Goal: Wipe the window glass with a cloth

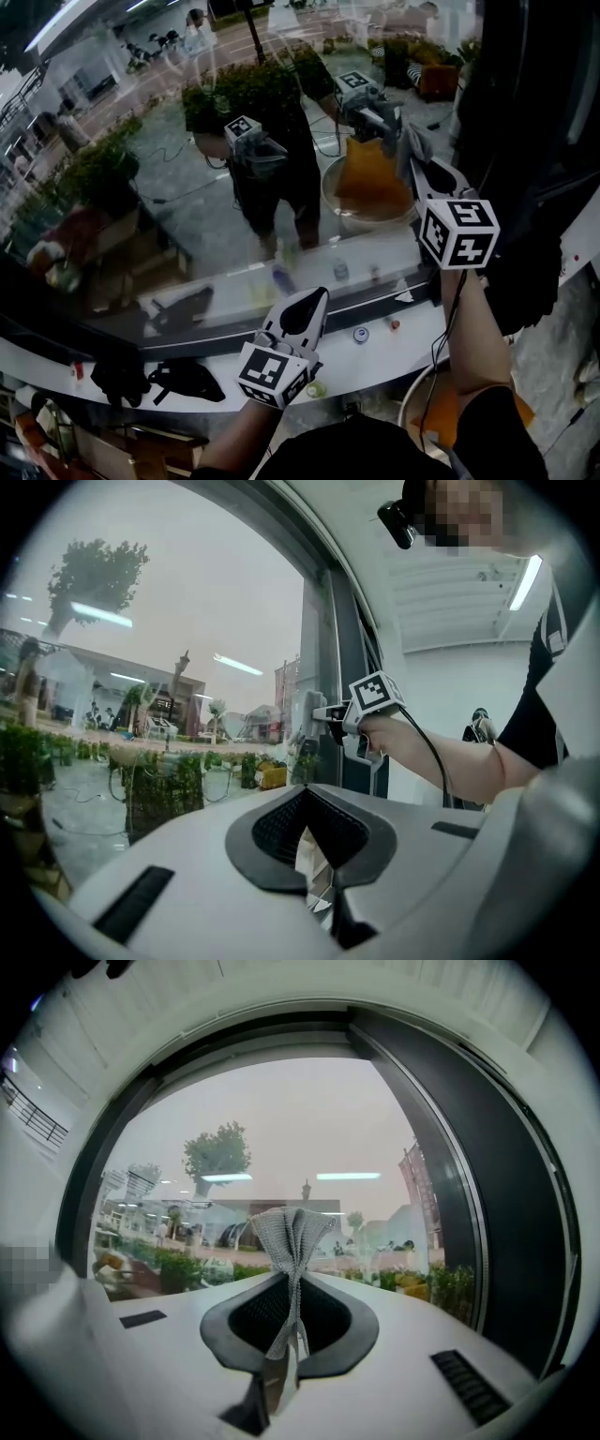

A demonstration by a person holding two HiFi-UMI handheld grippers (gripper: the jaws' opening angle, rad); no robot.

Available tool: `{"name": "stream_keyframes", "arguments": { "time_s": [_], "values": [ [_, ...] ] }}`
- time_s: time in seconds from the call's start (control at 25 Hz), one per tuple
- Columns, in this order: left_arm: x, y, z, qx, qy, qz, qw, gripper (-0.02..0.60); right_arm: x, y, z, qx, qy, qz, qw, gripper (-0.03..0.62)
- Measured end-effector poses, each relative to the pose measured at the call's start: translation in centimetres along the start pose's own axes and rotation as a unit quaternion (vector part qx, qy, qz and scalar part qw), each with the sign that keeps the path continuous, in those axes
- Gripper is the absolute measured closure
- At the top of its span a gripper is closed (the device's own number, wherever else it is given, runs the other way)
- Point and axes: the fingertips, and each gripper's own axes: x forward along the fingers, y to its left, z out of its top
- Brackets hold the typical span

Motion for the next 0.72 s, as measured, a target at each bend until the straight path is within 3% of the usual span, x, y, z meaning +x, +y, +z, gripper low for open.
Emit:
{"name": "stream_keyframes", "arguments": {
  "time_s": [0.24,0.48,0.72],
  "values": [
    [-5.8,1.4,-2.5,-0.017,0.019,0.027,0.9993,0.574,-2.9,7.0,-3.2,0.015,0.003,0.047,0.999,0.549],
    [-17.9,5.6,-5.7,-0.062,0.028,0.087,0.9939,0.574,-8.0,20.1,-5.9,0.025,0.026,0.093,0.995,0.549],
    [-27.8,7.7,-7.4,-0.082,0.014,0.131,0.9879,0.574,-14.0,29.6,-9.1,0.036,0.046,0.117,0.991,0.549]
  ]
}}
